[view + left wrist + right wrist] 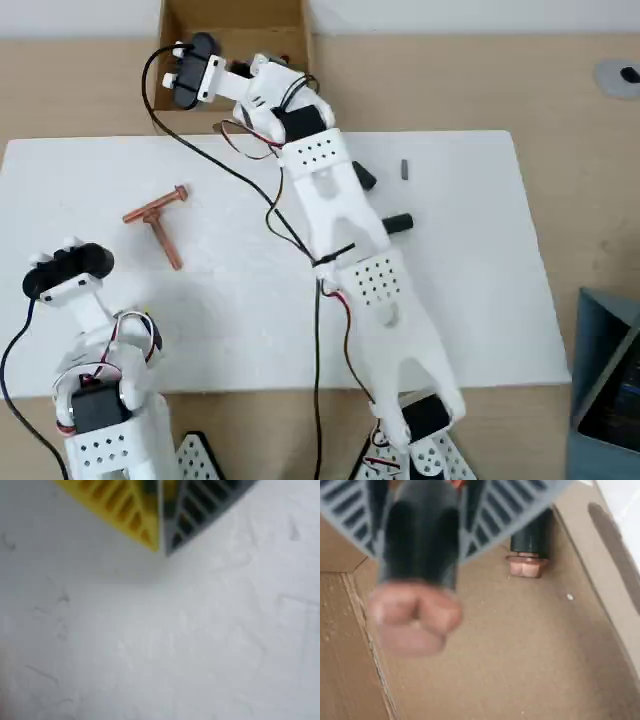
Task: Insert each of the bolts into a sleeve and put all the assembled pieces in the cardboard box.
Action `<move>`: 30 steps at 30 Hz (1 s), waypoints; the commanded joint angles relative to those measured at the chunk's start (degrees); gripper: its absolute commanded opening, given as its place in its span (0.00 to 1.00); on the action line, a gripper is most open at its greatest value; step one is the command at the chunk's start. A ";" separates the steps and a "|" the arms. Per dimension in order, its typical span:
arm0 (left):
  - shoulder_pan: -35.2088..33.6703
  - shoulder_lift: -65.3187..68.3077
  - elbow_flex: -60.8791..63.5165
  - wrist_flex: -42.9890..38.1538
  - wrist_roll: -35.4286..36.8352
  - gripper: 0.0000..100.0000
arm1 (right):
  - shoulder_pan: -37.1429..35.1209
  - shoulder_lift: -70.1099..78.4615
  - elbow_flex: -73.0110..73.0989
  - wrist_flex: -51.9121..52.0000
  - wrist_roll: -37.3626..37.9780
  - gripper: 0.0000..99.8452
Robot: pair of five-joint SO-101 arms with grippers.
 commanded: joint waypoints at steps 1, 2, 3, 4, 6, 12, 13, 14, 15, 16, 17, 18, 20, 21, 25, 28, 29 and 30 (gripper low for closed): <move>-0.18 -0.31 -0.09 -0.35 0.26 0.00 | 0.84 -1.45 -5.41 0.53 0.44 0.14; -0.18 -0.31 -0.09 -0.35 0.26 0.00 | 0.84 -1.45 -6.29 1.32 0.44 0.14; -0.18 -0.31 -0.09 -0.35 0.26 0.00 | 0.75 -1.36 -6.99 2.46 0.44 0.14; -0.18 -0.31 -0.09 -0.35 0.26 0.00 | 0.66 -1.36 -7.69 3.60 0.44 0.13; -0.18 -0.31 -0.09 -0.35 0.26 0.00 | 0.57 -1.27 -9.45 5.19 0.44 0.13; -0.18 -0.31 -0.09 -0.35 0.26 0.00 | 0.75 -1.36 -13.58 8.97 0.44 0.09; -0.18 -0.31 -0.09 -0.35 0.26 0.00 | 0.75 -1.36 -14.99 10.02 0.44 0.08; -0.18 -0.31 -0.09 -0.35 0.26 0.00 | 0.75 -1.36 -16.40 11.34 0.44 0.07; -0.18 -0.31 -0.09 -0.35 0.26 0.00 | 0.75 -1.27 -17.89 12.66 0.44 0.05; -0.18 -0.31 -0.09 -0.35 0.26 0.00 | 0.66 -1.27 -19.38 14.07 0.44 0.04; -0.18 -0.31 -0.09 -0.35 0.26 0.00 | 0.66 -1.45 -20.44 15.56 0.44 0.02; -0.18 -0.31 -0.09 -0.35 0.26 0.00 | 0.66 -1.63 -20.70 16.70 0.44 0.01; -0.18 -0.31 -0.09 -0.35 0.26 0.00 | 0.84 -2.86 -20.62 18.81 0.18 0.01; -0.18 -0.31 -0.09 -0.35 0.26 0.00 | 0.92 -4.26 -20.62 19.60 -1.05 0.01; -0.18 -0.31 -0.09 -0.35 0.35 0.00 | 1.27 -8.84 -20.44 23.03 -8.70 0.01; -0.18 -0.31 -0.09 -0.35 0.35 0.00 | 1.27 -11.82 -20.44 26.90 -11.78 0.01; -0.26 -0.31 -0.09 -0.35 0.44 0.00 | 1.36 -12.79 -20.44 28.22 -12.66 0.01; -0.26 -0.31 -0.09 -0.35 0.44 0.00 | 1.45 -13.67 -20.44 29.36 -13.45 0.01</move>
